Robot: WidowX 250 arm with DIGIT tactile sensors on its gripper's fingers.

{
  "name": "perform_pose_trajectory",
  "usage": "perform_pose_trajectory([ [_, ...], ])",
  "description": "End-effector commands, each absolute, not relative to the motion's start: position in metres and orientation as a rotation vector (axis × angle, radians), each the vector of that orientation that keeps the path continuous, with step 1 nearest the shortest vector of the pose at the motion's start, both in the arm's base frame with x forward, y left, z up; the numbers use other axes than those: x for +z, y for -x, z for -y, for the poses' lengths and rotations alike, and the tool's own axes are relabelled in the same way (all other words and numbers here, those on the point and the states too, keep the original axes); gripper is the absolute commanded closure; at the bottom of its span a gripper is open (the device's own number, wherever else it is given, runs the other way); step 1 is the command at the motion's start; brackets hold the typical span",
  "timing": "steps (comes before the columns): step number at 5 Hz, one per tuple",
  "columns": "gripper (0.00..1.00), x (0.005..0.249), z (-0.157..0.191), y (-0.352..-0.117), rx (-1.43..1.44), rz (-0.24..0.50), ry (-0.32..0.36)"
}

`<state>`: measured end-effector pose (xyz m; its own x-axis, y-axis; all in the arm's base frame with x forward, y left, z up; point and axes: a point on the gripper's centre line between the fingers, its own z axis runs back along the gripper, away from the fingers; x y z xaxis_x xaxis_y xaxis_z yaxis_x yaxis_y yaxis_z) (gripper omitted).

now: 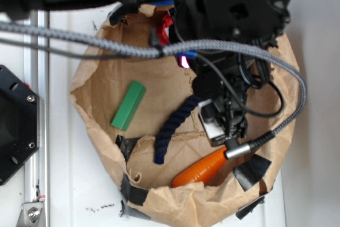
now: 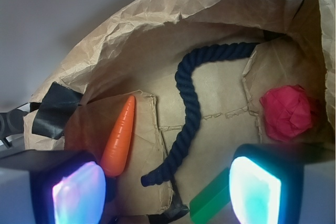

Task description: Grab the blue rope.

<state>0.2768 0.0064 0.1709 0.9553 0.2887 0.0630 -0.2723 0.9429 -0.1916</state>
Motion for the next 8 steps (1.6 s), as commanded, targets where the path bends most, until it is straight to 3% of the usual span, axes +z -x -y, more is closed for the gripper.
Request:
perform_pose_trajectory([
  [1,0.00,0.114,0.010,-0.279,0.227,0.128,0.111],
  [3,0.00,0.057,0.019,-0.270,0.182,0.073,0.067],
  [5,0.00,0.038,0.010,-0.266,0.211,0.065,0.038],
  [6,1.00,0.028,0.011,-0.270,0.206,0.050,0.048],
  [8,1.00,0.029,0.010,-0.270,0.251,0.110,-0.043],
])
